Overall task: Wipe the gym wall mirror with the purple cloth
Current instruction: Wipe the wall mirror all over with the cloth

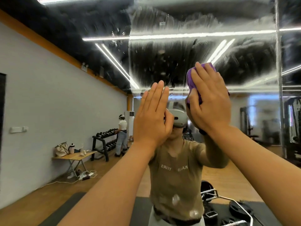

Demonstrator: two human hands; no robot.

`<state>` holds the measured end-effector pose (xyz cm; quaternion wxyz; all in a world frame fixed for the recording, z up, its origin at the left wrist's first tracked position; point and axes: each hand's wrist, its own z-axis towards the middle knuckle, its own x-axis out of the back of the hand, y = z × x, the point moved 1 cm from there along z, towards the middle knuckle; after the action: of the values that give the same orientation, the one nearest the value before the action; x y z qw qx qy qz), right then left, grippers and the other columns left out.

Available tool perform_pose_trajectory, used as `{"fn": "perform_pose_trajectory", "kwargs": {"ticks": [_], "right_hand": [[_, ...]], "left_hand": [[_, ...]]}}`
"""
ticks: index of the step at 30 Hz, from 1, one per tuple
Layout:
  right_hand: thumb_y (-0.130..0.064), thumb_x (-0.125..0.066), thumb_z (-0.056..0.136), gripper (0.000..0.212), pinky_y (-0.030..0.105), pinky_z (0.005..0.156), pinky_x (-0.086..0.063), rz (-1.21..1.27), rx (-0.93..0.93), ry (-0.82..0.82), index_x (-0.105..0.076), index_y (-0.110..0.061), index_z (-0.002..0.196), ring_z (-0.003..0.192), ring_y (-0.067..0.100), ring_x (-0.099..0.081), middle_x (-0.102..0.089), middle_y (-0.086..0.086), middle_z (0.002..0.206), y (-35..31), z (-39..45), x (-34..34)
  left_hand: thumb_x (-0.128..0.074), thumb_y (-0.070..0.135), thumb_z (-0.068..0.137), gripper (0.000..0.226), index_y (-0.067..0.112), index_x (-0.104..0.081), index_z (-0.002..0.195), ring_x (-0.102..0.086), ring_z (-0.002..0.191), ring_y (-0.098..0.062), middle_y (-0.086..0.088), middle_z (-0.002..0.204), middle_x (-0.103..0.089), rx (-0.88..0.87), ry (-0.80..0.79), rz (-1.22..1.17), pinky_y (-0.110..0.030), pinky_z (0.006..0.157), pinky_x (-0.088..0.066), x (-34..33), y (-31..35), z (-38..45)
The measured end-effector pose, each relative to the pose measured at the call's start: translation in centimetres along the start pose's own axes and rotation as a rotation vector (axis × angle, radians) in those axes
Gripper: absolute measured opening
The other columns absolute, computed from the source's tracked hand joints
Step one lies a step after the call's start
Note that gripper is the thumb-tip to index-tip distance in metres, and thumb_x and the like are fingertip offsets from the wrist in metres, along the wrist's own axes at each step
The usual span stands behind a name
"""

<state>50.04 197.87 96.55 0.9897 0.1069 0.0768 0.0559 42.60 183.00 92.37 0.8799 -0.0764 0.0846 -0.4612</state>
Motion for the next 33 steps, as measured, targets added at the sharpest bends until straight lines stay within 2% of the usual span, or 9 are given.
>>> {"fn": "perform_pose_trajectory", "kwargs": {"ticks": [6, 11, 16, 20, 23, 25, 28, 33], "right_hand": [[-0.02, -0.041, 0.103, 0.048, 0.036, 0.126, -0.019, -0.001, 0.002, -0.022, -0.047, -0.007, 0.149, 0.149, 0.024, -0.031, -0.043, 0.009, 0.156, -0.1, -0.1, 0.2], [-0.022, -0.043, 0.102, 0.048, 0.034, 0.125, -0.02, 0.011, 0.269, -0.202, -0.048, -0.005, 0.147, 0.149, 0.022, -0.032, -0.043, 0.009, 0.155, -0.4, -2.7, 1.3], [-0.022, -0.045, 0.101, 0.049, 0.037, 0.124, -0.023, -0.021, 0.291, -0.267, -0.048, -0.005, 0.147, 0.149, 0.024, -0.033, -0.042, 0.009, 0.156, -0.8, -3.7, 2.0], [-0.02, -0.045, 0.1, 0.051, 0.043, 0.124, -0.024, -0.074, 0.417, -0.328, -0.046, -0.001, 0.147, 0.149, 0.029, -0.032, -0.04, 0.014, 0.156, 0.1, -2.7, 2.3], [-0.023, -0.038, 0.101, 0.055, 0.045, 0.125, -0.02, -0.165, 0.47, -0.4, -0.04, 0.0, 0.15, 0.15, 0.033, -0.028, -0.034, 0.016, 0.159, 0.7, -0.6, 1.9], [-0.026, -0.035, 0.101, 0.058, 0.047, 0.124, -0.019, -0.223, 0.418, -0.412, -0.038, 0.001, 0.151, 0.149, 0.036, -0.029, -0.033, 0.019, 0.16, 1.0, 1.6, 1.3], [-0.033, -0.028, 0.1, 0.064, 0.039, 0.124, -0.007, -0.301, 0.223, -0.4, -0.031, 0.001, 0.154, 0.15, 0.038, -0.024, -0.028, 0.021, 0.161, 1.0, 5.3, 0.1], [-0.039, -0.02, 0.102, 0.069, 0.038, 0.125, 0.004, -0.296, -0.075, -0.351, -0.012, -0.003, 0.16, 0.156, 0.031, -0.001, -0.006, 0.016, 0.168, -1.3, 6.9, -1.5]], "left_hand": [[-0.041, 0.016, 0.095, 0.056, 0.0, -0.044, 0.149, -0.032, 0.148, -0.03, -0.017, 0.157, -0.04, -0.005, -0.003, -0.008, -0.047, 0.123, -0.026, 0.0, 0.1, 0.0], [-0.04, 0.017, 0.095, 0.055, -0.001, -0.046, 0.147, -0.034, 0.148, -0.031, -0.018, 0.155, -0.042, -0.011, 0.005, -0.035, -0.043, 0.125, -0.021, 0.1, 0.1, 0.0], [-0.041, 0.02, 0.093, 0.057, 0.0, -0.048, 0.146, -0.035, 0.147, -0.029, -0.017, 0.154, -0.044, -0.002, -0.009, -0.057, -0.043, 0.123, -0.026, 0.3, 0.0, 0.3], [-0.04, 0.025, 0.094, 0.058, 0.002, -0.049, 0.146, -0.037, 0.146, -0.028, -0.017, 0.155, -0.044, -0.138, -0.115, -0.013, -0.045, 0.121, -0.029, 1.5, -1.5, 0.6], [-0.04, 0.029, 0.095, 0.058, 0.006, -0.048, 0.148, -0.036, 0.147, -0.029, -0.015, 0.156, -0.042, -0.259, -0.129, 0.128, -0.048, 0.121, -0.024, 2.8, -4.4, 0.8], [-0.038, 0.034, 0.097, 0.059, 0.009, -0.043, 0.151, -0.032, 0.149, -0.029, -0.014, 0.159, -0.037, -0.27, -0.13, 0.177, -0.049, 0.121, -0.02, 3.0, -5.4, 0.6], [-0.035, 0.036, 0.1, 0.061, 0.011, -0.037, 0.155, -0.025, 0.151, -0.027, -0.012, 0.162, -0.031, -0.222, -0.115, 0.19, -0.047, 0.123, -0.016, 2.8, -5.6, -0.3], [-0.038, 0.036, 0.098, 0.065, 0.008, -0.029, 0.156, -0.023, 0.152, -0.026, -0.013, 0.164, -0.027, -0.149, -0.075, 0.164, -0.041, 0.126, -0.009, 2.6, -5.5, -0.6]]}}
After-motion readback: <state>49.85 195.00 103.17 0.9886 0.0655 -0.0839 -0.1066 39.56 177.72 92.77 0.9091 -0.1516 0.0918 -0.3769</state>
